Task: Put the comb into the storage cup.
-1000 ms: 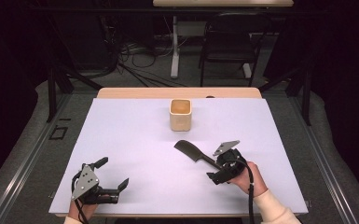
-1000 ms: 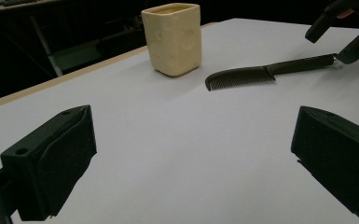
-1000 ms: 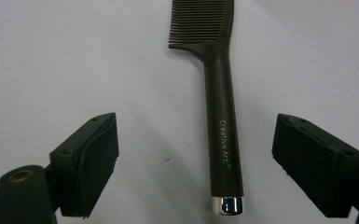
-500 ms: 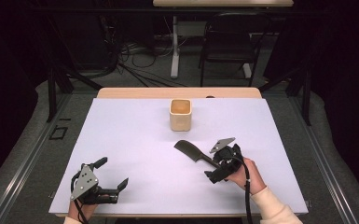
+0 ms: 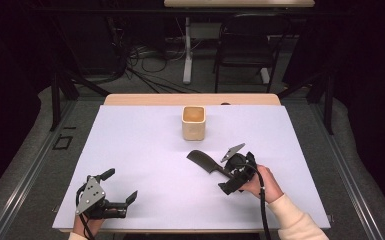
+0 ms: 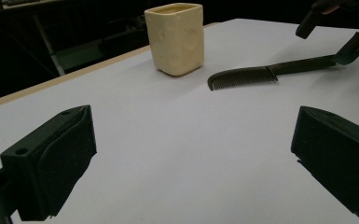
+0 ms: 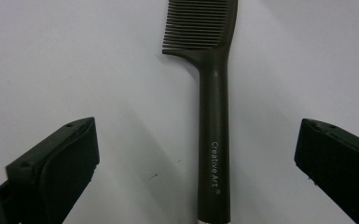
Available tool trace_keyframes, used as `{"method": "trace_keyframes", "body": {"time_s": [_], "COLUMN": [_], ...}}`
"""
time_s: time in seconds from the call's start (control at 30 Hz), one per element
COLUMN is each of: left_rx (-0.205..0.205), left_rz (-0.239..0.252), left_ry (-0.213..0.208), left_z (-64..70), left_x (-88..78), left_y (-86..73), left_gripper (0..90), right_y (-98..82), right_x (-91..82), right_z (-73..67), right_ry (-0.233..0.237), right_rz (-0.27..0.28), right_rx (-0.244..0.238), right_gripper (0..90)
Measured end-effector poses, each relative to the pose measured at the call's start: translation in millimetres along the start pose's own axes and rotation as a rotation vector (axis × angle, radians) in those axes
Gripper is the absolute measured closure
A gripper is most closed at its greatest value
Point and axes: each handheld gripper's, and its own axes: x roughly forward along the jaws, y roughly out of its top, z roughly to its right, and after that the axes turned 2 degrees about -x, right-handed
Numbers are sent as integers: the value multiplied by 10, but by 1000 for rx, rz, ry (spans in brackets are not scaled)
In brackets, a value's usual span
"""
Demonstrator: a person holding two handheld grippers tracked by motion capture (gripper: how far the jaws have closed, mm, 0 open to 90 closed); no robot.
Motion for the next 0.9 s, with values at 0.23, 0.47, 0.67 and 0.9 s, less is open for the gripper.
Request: {"method": "trace_keyframes", "body": {"time_s": [0.23,0.47,0.67,0.9], "left_rx": [2,-3,-7,-4], "left_rz": [0,3,3,4], "left_ry": [1,7,8,8], "left_z": [-1,-4,-3,-5], "left_x": [-4,-7,-4,-6], "left_y": [1,1,0,0], "left_gripper": [0,0,0,0], "right_y": [123,237,331,469], "right_x": [4,56,98,184], "right_z": [3,-4,6,15], "right_ry": [-11,-20,-31,-38], "right_rz": [-34,-91,-126,-189], "right_rx": [-29,-60,-106,-151], "right_gripper": [153,338,506,608]}}
